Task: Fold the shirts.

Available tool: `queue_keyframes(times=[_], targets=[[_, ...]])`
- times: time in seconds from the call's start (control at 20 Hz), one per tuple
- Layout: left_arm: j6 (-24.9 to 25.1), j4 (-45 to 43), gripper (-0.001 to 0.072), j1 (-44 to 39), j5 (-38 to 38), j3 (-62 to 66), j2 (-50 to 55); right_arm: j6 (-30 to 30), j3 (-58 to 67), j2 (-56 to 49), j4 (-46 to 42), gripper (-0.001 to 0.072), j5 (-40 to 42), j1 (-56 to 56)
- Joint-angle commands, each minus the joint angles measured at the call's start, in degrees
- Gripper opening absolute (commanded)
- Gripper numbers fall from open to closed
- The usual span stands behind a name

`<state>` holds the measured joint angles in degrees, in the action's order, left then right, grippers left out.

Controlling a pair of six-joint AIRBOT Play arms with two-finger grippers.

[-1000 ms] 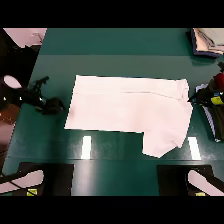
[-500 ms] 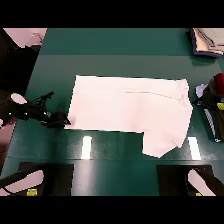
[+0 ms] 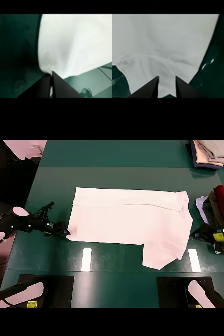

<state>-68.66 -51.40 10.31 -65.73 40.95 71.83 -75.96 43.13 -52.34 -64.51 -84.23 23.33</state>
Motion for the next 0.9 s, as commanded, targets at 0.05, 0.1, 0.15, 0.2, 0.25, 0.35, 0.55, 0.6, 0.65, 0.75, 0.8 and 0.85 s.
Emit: queue_keyframes(times=[0.05, 0.1, 0.15, 0.2, 0.25, 0.35, 0.55, 0.6, 0.65, 0.75, 0.8, 0.85], targets=[[0.11, 0.9, 0.0023, -0.02, -0.61, 3.28, -1.14, -0.04, -9.33, 0.04, -0.15, 0.0264, -0.87, 7.91], [0.13, 0.92, 0.0023, -0.02, -1.01, 4.66, -1.68, -0.04, -11.21, 0.04, -0.13, 0.0414, -0.92, 8.9], [0.13, 0.92, 0.0023, -0.02, -1.22, 5.66, -2.1, -0.04, -13.16, 0.04, -0.13, 0.0526, -1.2, 9.57], [0.13, 0.94, 0.0023, -0.02, -1.38, 6.51, -2.4, -0.04, -14.84, 0.04, -0.17, 0.0525, -1.16, 9.88], [0.11, 0.96, 0.0024, -0.02, -1.4, 7.08, -2.58, -0.04, -16.5, 0.04, -0.02, 0.0524, -1.03, 10.23], [0.11, 1.03, 0.0023, -0.02, -1.29, 7.26, -2.95, -0.04, -18.88, 0.04, 0.44, 0.0498, 0.42, 10.16], [0.11, 1.05, 0.0023, -0.02, -1.36, 7.26, -2.97, -0.02, -19.15, 0.15, 5.16, 0.043, 3.63, 9.88], [0.11, 1.05, 0.0023, -0.02, -1.38, 7.26, -2.95, -0.02, -19.15, 0.15, 5.66, 0.0429, 4.17, 9.88], [0.11, 1.05, 0.0023, -0.02, -1.38, 7.26, -2.95, -0.02, -19.15, 0.15, 6.1, 0.0428, 4.24, 9.88], [0.11, 1.03, 0.0024, -0.02, -1.4, 7.26, -2.97, 0.07, -19.15, 0.15, 6.49, 0.0229, 3.65, 9.88], [0.11, 1.03, 0.0024, -0.02, -1.53, 7.26, -2.95, 0.5, -19.15, 0.15, 6.51, 0.0178, 3.39, 9.88], [0.13, 1.01, 0.0023, -0.02, -2.03, 7.26, -2.95, 1.16, -19.15, 0.15, 6.49, 0.0094, 2.91, 9.88]])
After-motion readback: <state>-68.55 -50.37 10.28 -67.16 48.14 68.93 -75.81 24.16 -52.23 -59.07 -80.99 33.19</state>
